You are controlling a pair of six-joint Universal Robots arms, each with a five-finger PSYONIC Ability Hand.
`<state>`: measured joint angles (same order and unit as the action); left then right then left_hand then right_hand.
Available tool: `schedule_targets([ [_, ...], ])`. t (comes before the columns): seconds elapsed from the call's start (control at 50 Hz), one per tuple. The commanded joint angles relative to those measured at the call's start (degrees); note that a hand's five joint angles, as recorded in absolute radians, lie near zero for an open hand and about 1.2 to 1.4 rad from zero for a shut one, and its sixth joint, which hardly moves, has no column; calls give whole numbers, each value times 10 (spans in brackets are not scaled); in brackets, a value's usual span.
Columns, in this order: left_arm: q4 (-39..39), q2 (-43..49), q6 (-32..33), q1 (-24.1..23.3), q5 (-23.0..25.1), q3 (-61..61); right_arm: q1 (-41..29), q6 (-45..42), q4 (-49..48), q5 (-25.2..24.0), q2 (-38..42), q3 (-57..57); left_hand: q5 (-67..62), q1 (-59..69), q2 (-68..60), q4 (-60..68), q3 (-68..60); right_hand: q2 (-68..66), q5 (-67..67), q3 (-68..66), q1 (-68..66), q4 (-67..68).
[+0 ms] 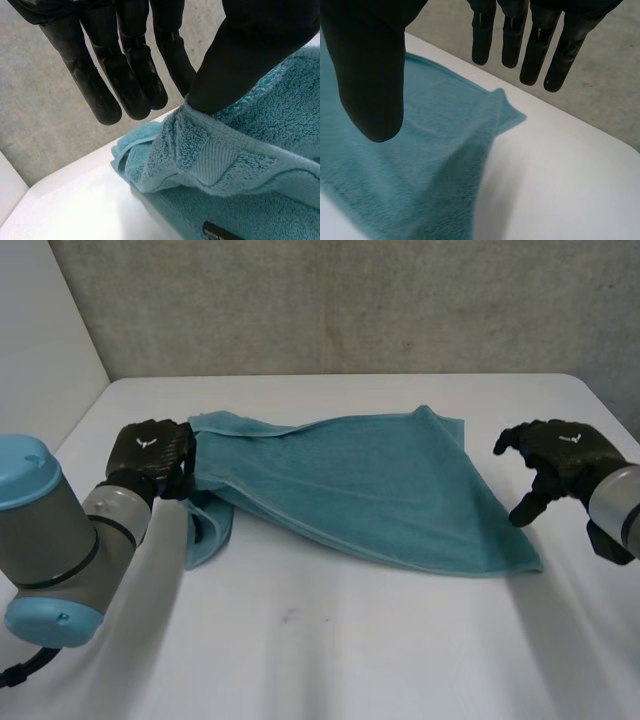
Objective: Fold the laundry
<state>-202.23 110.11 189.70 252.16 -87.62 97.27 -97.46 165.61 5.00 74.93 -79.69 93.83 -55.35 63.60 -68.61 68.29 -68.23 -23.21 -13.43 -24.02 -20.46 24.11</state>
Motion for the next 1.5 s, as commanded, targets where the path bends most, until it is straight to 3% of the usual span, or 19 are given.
schedule_targets([
  [0.02,3,6,2,0,3,-13,10,-91,-82,-21,-18,113,-147,164,-114,117,-118,-64,-62,-56,-91,55],
  [0.2,3,13,1,7,4,-16,52,-202,-205,-46,8,212,-147,164,-114,117,-118,-81,-78,-73,-108,72],
  [0.4,3,16,1,8,4,-16,63,-218,-265,-75,69,209,-147,164,-114,117,-118,-143,-141,-135,-170,134],
  [0.7,1,20,1,10,5,-17,60,-238,-299,-70,135,175,-147,164,-114,117,-118,-227,-225,-219,-255,218],
  [0.76,1,23,1,10,5,-17,60,-242,-300,-66,138,170,-147,164,-114,117,-118,-303,-301,-295,-330,294],
  [0.8,1,25,1,10,5,-17,62,-242,-308,-70,138,165,-147,164,-114,117,-118,-534,-532,-526,-561,525],
  [0.9,-1,37,2,10,5,-16,62,-236,-331,-61,134,155,-147,164,-114,117,-118,-568,-566,-560,-595,559],
  [0.96,-2,46,2,10,4,-15,61,-237,-329,-52,132,151,-147,164,-114,117,-118,-568,-566,-560,-595,559],
  [1.08,-2,71,3,8,4,-13,55,-233,-318,-10,82,151,94,-76,126,-123,122,-568,-566,-560,-595,559],
  [1.28,-2,87,4,7,3,-15,60,-208,-253,28,30,131,102,-85,135,-132,131,-568,-566,-560,-595,559],
  [1.5,10,80,1,-7,3,0,60,-180,-209,36,16,115,104,-86,137,-133,133,-568,-566,-560,-595,559],
])
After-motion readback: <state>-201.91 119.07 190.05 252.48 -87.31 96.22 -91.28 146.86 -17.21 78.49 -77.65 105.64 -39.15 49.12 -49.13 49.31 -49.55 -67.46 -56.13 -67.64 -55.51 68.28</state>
